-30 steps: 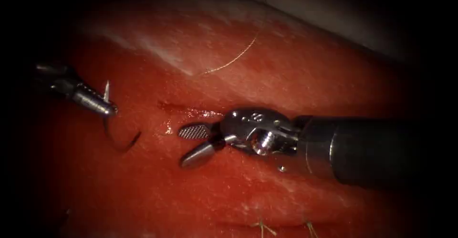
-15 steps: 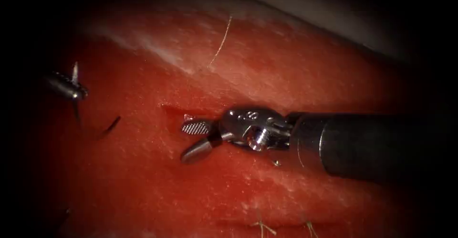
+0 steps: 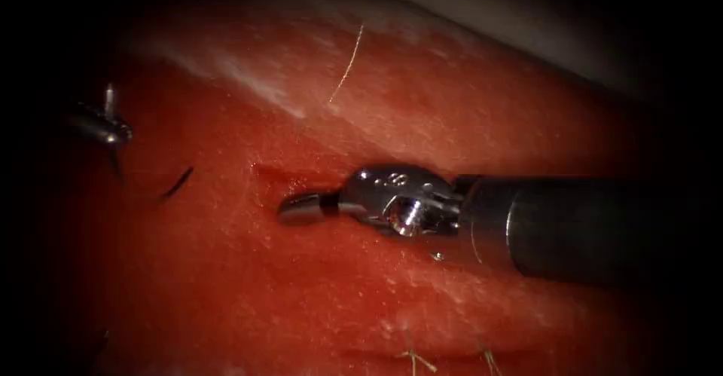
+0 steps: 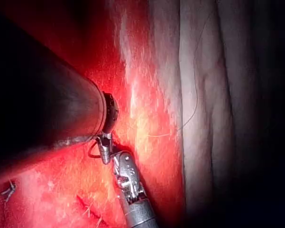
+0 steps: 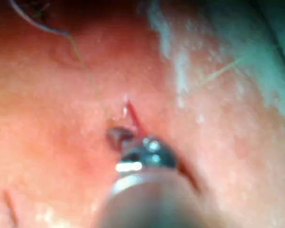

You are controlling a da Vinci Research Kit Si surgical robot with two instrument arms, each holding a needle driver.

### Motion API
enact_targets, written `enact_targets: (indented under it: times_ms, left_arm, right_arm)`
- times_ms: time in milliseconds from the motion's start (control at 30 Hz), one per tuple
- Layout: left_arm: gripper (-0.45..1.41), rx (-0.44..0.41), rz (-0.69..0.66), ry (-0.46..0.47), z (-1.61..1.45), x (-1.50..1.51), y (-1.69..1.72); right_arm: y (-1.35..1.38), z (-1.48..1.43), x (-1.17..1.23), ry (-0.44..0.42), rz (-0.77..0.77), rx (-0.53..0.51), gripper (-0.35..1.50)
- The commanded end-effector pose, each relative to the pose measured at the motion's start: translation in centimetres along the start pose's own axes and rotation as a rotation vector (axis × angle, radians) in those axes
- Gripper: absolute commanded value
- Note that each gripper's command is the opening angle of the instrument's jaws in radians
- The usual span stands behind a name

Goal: Wound Closure

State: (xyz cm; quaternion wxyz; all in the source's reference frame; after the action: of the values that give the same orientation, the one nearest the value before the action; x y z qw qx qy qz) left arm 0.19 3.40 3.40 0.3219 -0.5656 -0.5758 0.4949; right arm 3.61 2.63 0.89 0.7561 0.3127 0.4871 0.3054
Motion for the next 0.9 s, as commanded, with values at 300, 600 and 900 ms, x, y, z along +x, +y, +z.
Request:
enact_targets:
  times_ms: [300, 600, 900]
  left_arm:
    - [-0.35, 0.014, 0.022, 0.035, -0.09, 0.01, -0.16]
    - [-0.35, 0.024, 0.156, 0.047, -0.13, 0.01, -0.24]
    - [-0.35, 0.024, 0.195, 0.043, -0.20, 0.00, -0.20]
  right_arm:
    - [-0.40, -0.36, 0.25, -0.069, -0.032, 0.148, -0.35]
    - [-0.54, -0.21, 0.40, -0.056, -0.105, 0.138, -0.35]
    - [-0.43, -0.20, 0.45, -0.014, -0.162, 0.024, 1.31]
